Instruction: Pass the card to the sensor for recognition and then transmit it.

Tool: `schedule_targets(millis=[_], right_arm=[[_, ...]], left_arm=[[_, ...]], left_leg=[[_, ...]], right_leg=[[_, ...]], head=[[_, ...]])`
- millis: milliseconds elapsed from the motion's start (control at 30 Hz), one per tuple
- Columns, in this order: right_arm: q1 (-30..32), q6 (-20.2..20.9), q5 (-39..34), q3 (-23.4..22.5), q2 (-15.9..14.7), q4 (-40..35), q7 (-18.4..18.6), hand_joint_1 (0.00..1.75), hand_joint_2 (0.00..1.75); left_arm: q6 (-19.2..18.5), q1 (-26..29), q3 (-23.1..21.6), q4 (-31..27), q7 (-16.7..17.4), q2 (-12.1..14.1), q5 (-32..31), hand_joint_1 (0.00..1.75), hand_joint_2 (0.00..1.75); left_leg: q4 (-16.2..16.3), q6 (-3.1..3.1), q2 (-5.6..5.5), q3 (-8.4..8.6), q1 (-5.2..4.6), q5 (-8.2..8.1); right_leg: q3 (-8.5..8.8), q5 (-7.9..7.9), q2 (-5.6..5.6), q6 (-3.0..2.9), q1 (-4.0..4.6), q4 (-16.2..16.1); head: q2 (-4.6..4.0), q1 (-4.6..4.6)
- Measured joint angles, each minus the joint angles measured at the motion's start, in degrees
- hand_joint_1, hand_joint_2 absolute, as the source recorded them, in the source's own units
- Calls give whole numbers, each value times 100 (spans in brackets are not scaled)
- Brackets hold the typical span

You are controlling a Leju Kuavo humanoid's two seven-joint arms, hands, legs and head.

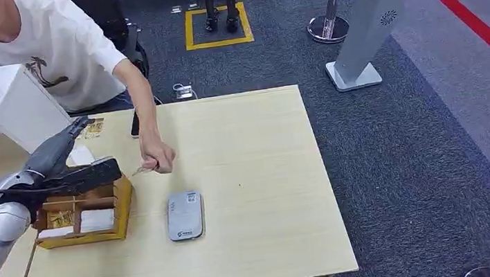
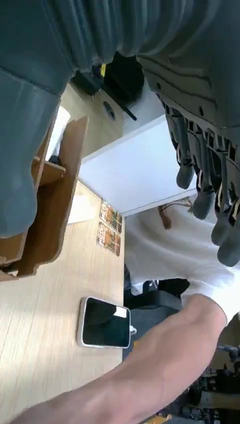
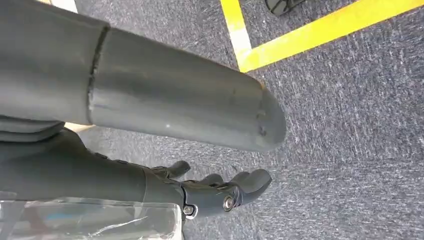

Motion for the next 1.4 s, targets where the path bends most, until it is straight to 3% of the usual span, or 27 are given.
schedule_targets(millis=[400,933,1200,1400], right_arm=[[-2,39,-2,31,17,0,-77,0,0],[4,37,4,134,79,0,127,0,0],[5,66,2,269,96,0,179,0,0],[3,85,2,335,109,0,186,0,0]], left_arm=[[2,223,461,-297,-35,114,-20,0,175],[48,792,748,-783,-144,435,-107,0,175],[-690,131,864,-1178,98,767,367,0,175],[-771,-169,864,-1325,162,914,463,0,175]], left_leg=[[0,0,0,-2,0,1],[0,-2,2,-4,2,2],[0,-1,3,-7,4,4],[0,-1,5,-6,3,4]], right_leg=[[-1,0,0,0,0,0],[-5,0,1,0,1,0],[-9,1,1,-1,3,0],[-10,1,3,-1,2,0]], head=[[0,0],[0,0],[0,0],[0,-2]])
